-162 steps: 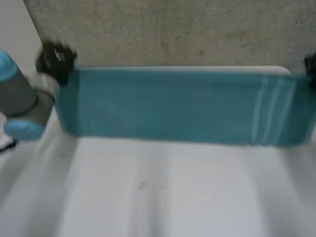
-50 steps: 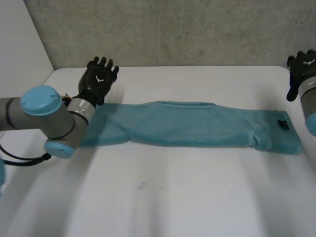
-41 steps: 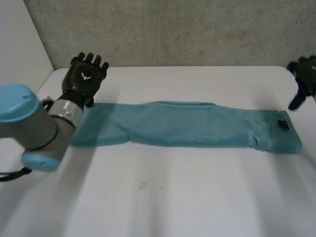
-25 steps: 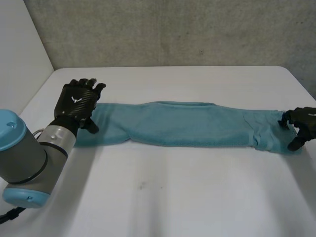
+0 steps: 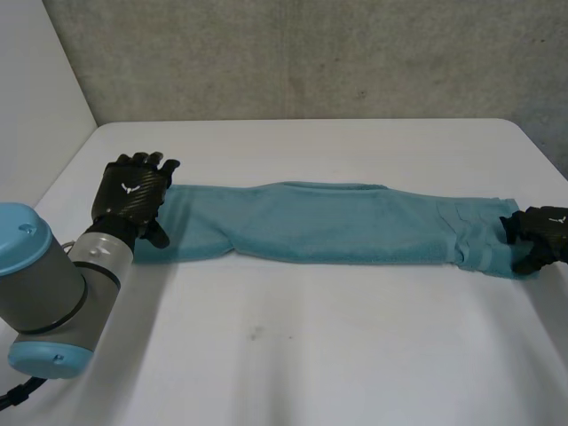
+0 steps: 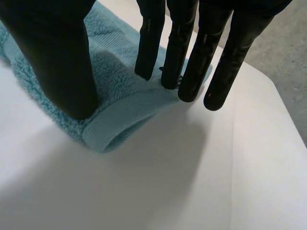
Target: Fold the laundry
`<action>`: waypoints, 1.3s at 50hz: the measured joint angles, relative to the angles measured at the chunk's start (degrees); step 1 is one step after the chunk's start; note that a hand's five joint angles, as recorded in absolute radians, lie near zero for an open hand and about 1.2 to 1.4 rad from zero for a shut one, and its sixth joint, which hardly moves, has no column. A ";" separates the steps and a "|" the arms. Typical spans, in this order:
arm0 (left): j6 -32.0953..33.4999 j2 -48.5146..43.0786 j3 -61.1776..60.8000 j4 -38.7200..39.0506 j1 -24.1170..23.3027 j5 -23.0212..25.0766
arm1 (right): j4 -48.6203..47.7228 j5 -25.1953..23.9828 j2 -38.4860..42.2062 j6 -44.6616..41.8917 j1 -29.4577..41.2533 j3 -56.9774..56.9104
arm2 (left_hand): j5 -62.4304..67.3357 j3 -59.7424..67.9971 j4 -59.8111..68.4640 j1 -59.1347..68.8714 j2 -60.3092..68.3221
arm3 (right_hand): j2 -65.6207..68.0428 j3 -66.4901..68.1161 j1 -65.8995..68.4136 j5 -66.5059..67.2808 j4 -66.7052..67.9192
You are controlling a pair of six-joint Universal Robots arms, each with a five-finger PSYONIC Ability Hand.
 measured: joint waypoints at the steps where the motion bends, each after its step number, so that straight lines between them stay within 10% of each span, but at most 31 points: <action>1: 0.00 0.00 -0.02 0.00 0.00 0.00 | -0.01 0.08 0.35 0.00 0.03 -0.11 | 0.00 0.00 0.00 0.00 0.00 | 2.66 2.75 2.42 2.61 2.82; 6: 0.00 0.01 -0.06 -0.02 0.04 0.01 | -0.05 0.91 1.04 -0.02 -0.10 -1.18 | 0.00 0.00 0.00 0.00 0.00 | 26.03 25.68 19.56 25.21 26.38; 20: 0.00 0.46 -0.38 -0.09 0.16 -0.09 | 0.55 19.85 0.66 -11.36 -7.30 -10.76 | 0.00 0.00 0.00 0.00 0.00 | 26.16 26.46 19.56 26.21 27.21; 29: 0.04 0.52 -0.57 -0.09 0.24 -0.08 | 0.56 22.13 0.45 -17.59 -7.41 -13.96 | 0.00 0.00 0.00 0.00 0.00 | 26.16 26.48 19.56 26.23 27.22; 43: 0.18 0.60 -0.62 0.00 0.59 -0.16 | -0.16 19.70 -2.44 -15.36 23.91 -21.51 | 0.00 0.00 0.00 0.00 0.00 | 26.16 27.14 19.56 26.74 27.24; 49: 0.23 0.62 -0.60 0.00 0.88 -0.17 | -2.41 14.09 5.00 -15.34 44.94 -28.47 | 0.00 0.00 0.00 0.00 0.00 | 26.16 27.14 19.56 26.83 27.27; 57: 0.26 0.63 -0.59 0.00 0.94 -0.17 | -5.46 10.97 14.26 -15.72 56.21 -31.54 | 0.00 0.00 -0.02 0.00 0.00 | 24.91 25.97 19.19 26.13 26.08; 65: 0.34 0.57 -0.63 0.25 0.95 -0.17 | -6.93 13.26 19.57 -15.63 60.70 -31.95 | 0.00 0.00 0.00 0.00 0.00 | -25.80 -25.59 -21.63 -22.17 -25.45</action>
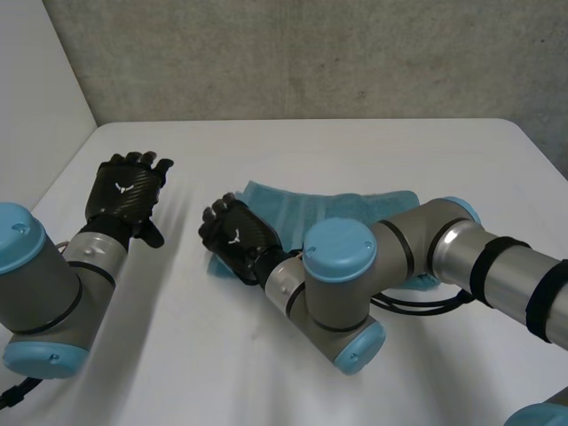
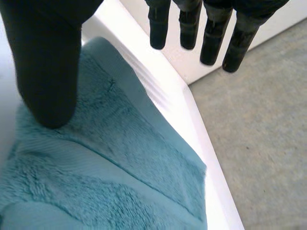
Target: Fold the laundry
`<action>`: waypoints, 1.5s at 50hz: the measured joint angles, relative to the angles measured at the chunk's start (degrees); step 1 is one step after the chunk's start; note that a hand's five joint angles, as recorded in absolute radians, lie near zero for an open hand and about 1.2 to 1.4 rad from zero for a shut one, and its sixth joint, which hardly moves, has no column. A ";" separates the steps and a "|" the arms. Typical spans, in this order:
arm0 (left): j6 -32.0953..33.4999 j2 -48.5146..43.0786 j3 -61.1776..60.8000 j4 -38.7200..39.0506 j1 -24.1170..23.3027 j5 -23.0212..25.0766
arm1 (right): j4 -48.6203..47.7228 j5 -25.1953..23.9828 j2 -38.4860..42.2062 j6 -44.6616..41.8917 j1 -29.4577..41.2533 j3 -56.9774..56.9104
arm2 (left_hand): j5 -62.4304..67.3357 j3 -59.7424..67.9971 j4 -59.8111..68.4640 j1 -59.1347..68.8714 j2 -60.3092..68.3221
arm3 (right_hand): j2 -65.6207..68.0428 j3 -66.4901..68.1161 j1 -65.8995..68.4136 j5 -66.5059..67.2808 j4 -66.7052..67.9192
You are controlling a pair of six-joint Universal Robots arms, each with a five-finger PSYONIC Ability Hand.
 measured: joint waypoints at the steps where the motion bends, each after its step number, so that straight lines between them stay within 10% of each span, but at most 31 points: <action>1: 0.00 -0.03 -0.03 0.09 -0.02 0.00 | 0.08 1.54 -1.06 0.27 -0.21 0.35 | 0.00 0.00 0.00 0.00 0.00 | -2.76 -3.16 -1.66 -2.21 -2.15; 11: -0.50 -0.11 0.89 0.39 -1.22 0.55 | 2.15 12.50 -19.50 13.12 -10.10 11.79 | 0.00 0.00 0.00 0.00 0.00 | -2.78 -3.22 -1.66 -3.52 -2.15; 23: -5.62 -7.29 12.38 -3.60 -10.55 6.44 | 8.46 4.94 -30.46 32.31 -28.81 32.25 | 0.00 0.02 0.00 0.00 0.00 | -2.78 -3.22 -1.66 -3.52 -2.15; 32: -5.88 -18.27 24.41 -9.42 -12.75 8.41 | 4.36 1.62 -29.31 32.12 -34.26 39.46 | 0.00 0.02 0.00 0.00 0.00 | 1.00 0.97 0.29 -0.47 0.59; 41: -5.72 -22.46 26.41 -10.35 -10.83 7.03 | -0.41 2.02 -24.69 29.07 -35.76 40.17 | 0.00 0.02 0.00 0.00 0.00 | 50.66 50.05 39.13 46.05 50.29; 48: -5.19 -17.33 19.42 -10.86 -9.23 3.72 | 1.07 3.49 -22.64 20.23 -37.35 35.67 | 0.00 0.02 0.00 0.00 0.00 | 51.93 51.97 39.39 47.84 52.60; 59: -5.26 -3.72 11.32 -10.91 -9.25 2.19 | 6.97 7.89 -23.63 14.22 -24.33 18.64 | 0.00 0.02 0.00 0.00 0.00 | 51.94 52.06 40.96 49.13 52.64; 75: -6.20 5.19 8.42 -11.29 -4.83 -1.90 | 10.42 3.40 -4.06 14.35 1.04 -0.62 | 0.00 0.02 0.00 0.00 0.00 | 43.31 43.50 36.59 42.92 43.63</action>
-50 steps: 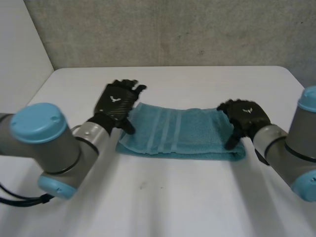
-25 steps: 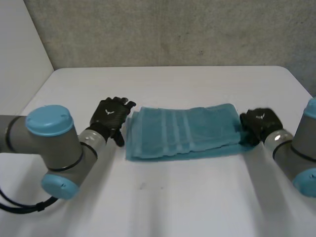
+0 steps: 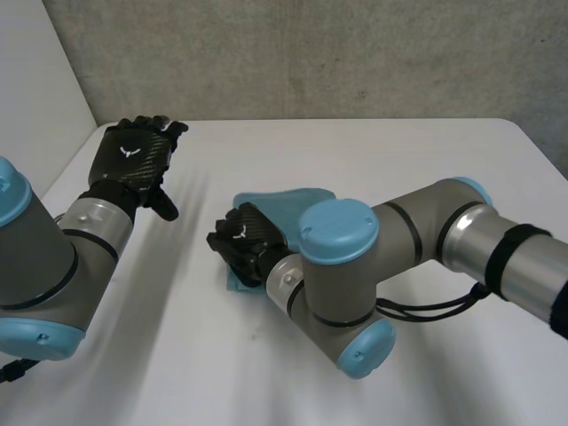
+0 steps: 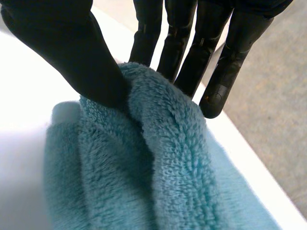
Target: Fold the laundry
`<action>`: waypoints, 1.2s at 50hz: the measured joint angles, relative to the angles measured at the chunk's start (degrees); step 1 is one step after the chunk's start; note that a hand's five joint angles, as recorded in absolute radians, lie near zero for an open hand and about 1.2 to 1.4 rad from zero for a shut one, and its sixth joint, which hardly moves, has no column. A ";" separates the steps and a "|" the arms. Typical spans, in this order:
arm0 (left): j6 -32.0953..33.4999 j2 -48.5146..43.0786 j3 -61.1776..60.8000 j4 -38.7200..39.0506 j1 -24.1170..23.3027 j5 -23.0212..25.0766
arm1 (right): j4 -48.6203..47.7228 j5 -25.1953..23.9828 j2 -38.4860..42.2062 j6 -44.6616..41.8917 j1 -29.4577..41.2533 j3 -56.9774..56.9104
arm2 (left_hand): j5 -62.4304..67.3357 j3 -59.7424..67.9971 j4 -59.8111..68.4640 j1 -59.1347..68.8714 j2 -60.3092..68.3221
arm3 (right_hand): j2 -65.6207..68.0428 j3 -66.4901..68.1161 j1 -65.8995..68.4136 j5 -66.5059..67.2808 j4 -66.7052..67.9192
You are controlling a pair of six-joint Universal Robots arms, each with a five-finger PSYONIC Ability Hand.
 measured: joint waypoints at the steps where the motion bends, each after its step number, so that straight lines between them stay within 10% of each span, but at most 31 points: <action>1: -0.29 -0.18 0.27 -0.32 0.12 -0.14 | 0.19 1.20 0.26 0.18 0.05 -0.26 | 0.00 0.00 0.00 0.00 0.00 | -6.01 -5.36 -5.83 -4.57 -5.36; 7: -3.29 -2.85 4.01 -3.09 -0.42 0.25 | 0.75 8.96 -3.97 5.04 -1.94 -0.02 | 0.00 0.00 0.00 0.00 0.00 | -45.16 -45.50 -38.09 -44.99 -45.28; 19: -15.74 -21.66 24.97 -13.97 -8.85 2.58 | 3.56 3.14 -12.04 30.89 -16.07 4.16 | 0.00 0.00 0.00 0.00 0.00 | -46.12 -46.87 -38.24 -46.50 -45.83; 30: -17.86 -31.67 29.98 -19.19 -9.91 3.23 | 11.57 -3.94 0.31 35.01 -21.58 -0.86 | 0.00 0.00 0.00 0.01 0.00 | -46.12 -46.87 -38.24 -46.51 -45.83; 42: -16.27 -24.11 28.30 -22.44 -8.59 2.67 | 20.71 -3.50 0.37 32.78 -21.22 -7.42 | 0.00 0.00 0.00 0.00 0.00 | -46.12 -46.87 -39.30 -46.51 -45.83; 60: -13.93 1.39 34.23 -36.64 -1.23 -0.09 | 16.03 11.62 -34.84 29.81 -26.66 4.37 | 0.00 0.00 0.00 0.00 0.00 | -46.12 -46.87 -39.30 -46.51 -45.83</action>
